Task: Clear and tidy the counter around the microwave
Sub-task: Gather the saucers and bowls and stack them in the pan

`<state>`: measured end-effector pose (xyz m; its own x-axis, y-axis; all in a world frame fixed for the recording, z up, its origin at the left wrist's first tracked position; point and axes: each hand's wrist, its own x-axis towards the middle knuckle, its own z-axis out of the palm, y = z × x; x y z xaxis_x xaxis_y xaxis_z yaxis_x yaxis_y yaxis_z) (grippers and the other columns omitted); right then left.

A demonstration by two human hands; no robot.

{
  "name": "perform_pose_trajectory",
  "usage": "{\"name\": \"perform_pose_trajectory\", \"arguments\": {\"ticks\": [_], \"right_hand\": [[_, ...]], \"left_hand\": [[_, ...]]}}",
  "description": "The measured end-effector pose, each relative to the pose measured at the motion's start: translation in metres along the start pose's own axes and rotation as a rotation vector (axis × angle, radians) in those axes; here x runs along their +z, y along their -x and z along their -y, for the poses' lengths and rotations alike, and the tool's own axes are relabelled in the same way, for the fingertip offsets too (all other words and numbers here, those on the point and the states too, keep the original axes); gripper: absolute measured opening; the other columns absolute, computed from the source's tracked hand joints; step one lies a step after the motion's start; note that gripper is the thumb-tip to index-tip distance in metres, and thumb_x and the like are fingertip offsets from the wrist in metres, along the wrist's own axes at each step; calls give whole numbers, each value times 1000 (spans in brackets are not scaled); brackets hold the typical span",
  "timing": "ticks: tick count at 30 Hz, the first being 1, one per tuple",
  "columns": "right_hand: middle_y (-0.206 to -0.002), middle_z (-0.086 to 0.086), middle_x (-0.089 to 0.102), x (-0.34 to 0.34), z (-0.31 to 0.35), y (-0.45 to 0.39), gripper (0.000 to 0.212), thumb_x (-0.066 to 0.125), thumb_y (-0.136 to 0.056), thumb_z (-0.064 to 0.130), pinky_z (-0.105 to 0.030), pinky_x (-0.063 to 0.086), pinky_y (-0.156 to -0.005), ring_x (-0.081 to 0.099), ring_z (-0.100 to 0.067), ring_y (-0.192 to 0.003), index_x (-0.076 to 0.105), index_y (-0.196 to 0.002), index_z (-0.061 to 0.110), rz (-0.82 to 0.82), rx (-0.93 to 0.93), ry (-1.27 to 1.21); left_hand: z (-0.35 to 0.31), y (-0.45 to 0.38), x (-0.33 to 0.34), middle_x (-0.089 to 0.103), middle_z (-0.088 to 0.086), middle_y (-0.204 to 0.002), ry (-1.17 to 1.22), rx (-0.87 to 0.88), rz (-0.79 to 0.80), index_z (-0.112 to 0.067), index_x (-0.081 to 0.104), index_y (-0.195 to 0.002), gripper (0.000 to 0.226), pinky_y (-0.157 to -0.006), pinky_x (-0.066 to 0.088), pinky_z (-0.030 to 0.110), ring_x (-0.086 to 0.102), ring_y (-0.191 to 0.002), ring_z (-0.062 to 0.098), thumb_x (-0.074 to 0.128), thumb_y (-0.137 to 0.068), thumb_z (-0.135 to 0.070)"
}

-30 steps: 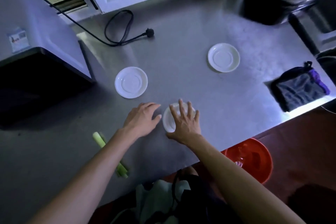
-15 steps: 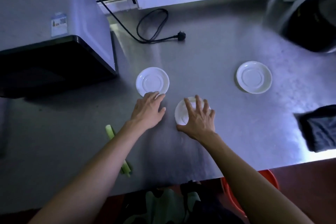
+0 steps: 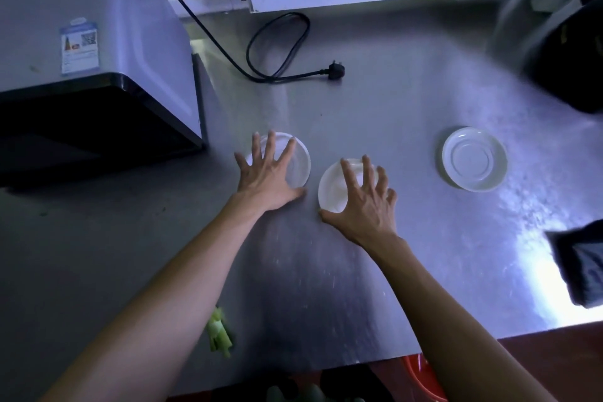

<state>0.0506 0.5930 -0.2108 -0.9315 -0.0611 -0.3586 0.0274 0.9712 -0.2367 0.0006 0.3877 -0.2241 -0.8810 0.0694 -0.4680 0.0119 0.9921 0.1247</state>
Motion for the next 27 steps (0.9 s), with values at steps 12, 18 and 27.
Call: {"name": "perform_pose_trajectory", "arguments": {"ticks": [12,18,27], "right_hand": [[-164,-5,0,-3,-9,0,109,63,-68,75,-57,28,-109,5,-39,-147,6,-154,38,23,12,-8],[-163,-4,1,-13,-14,4,109,64,-67,74,-58,28,-108,6,-38,-146,7,-153,38,17,-41,-11],[-164,-6,3,-15,8,10,111,65,-66,76,-60,30,-106,8,-39,-146,8,-153,38,42,-229,37]], "left_hand": [[-2,0,-3,4,3,-157,9,2,-66,-43,8,-151,113,-103,29,60,11,-142,35,64,-58,-76],[-11,33,-2,5,5,-155,29,-6,-87,-44,9,-150,109,-104,31,61,11,-141,36,62,-61,-75],[-3,105,3,0,4,-158,57,-122,-126,-43,7,-151,110,-107,28,63,6,-145,36,66,-64,-74]]}}
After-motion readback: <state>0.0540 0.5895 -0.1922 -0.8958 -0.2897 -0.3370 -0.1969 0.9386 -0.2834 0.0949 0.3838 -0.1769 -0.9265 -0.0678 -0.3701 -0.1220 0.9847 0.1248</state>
